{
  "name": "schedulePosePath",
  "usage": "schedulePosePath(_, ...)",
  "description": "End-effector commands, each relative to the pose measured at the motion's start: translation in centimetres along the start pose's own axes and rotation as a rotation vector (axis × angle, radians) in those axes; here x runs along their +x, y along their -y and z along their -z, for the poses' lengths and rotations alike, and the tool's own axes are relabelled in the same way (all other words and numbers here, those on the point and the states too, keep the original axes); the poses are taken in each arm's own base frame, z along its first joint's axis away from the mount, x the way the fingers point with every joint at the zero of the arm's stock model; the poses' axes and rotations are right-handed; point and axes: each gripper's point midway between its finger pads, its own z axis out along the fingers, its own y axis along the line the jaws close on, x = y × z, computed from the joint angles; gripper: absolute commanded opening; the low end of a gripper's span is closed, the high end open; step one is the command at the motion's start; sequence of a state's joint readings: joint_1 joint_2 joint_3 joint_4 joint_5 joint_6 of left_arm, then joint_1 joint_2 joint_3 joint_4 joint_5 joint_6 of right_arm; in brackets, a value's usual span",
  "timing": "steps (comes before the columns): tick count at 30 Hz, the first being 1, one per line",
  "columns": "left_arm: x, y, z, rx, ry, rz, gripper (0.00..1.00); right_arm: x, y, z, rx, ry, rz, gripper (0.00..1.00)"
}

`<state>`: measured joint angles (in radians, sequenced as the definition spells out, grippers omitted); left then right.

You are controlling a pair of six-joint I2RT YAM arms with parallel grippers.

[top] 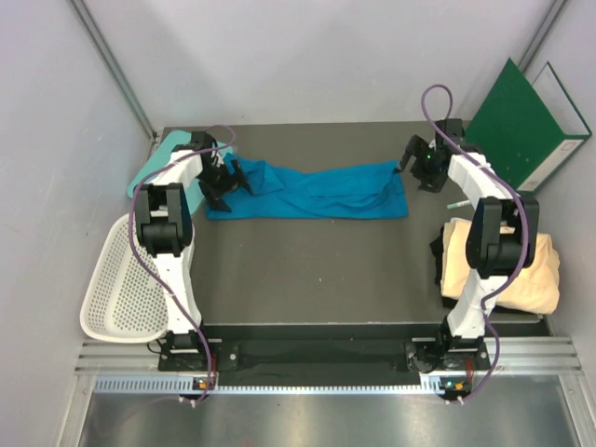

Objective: Fold and stack the t-shirts
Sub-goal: Fold the other side of the tshirt into a rectangle

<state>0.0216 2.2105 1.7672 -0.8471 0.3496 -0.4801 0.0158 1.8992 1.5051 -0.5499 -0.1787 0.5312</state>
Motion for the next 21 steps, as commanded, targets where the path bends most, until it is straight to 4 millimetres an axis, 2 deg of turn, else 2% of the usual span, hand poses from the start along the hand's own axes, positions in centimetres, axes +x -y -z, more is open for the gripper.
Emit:
schedulePosePath(1, 1.3, -5.1, -3.1, -0.169, -0.061, -0.014, 0.99, 0.0, 0.8, 1.0, 0.040, 0.022, 0.102, 0.85)
schedulePosePath(3, 1.5, -5.2, -3.2, -0.168, -0.063, -0.012, 0.99, 0.9, 1.1, 0.4, 0.030, -0.005, 0.100, 0.73)
schedulePosePath(4, 1.6, -5.3, -3.2, -0.171, -0.065, -0.011, 0.99, 1.2, 1.2, 0.2, 0.033, -0.014, 0.101, 0.59)
schedulePosePath(5, 1.5, -5.3, -3.2, -0.170, -0.062, -0.010, 0.99, 1.6, 1.5, -0.2, 0.037, -0.027, 0.098, 0.50)
schedulePosePath(7, 1.6, -5.3, -3.2, -0.170, -0.063, -0.010, 0.99, 2.3, 2.0, -0.6, 0.048, -0.052, 0.090, 0.41)
schedulePosePath(11, 1.5, -5.3, -3.2, -0.172, -0.059, -0.011, 0.99, 3.2, 2.6, -1.8, 0.060, -0.085, 0.081, 0.39)
schedulePosePath(18, 1.5, -5.4, -3.3, -0.176, -0.061, -0.013, 0.99, 4.2, 2.9, -2.9, 0.056, -0.120, 0.074, 0.40)
schedulePosePath(21, 1.5, -5.4, -3.3, -0.173, -0.062, -0.012, 0.99, 4.5, 2.8, -3.4, 0.045, -0.131, 0.067, 0.38)
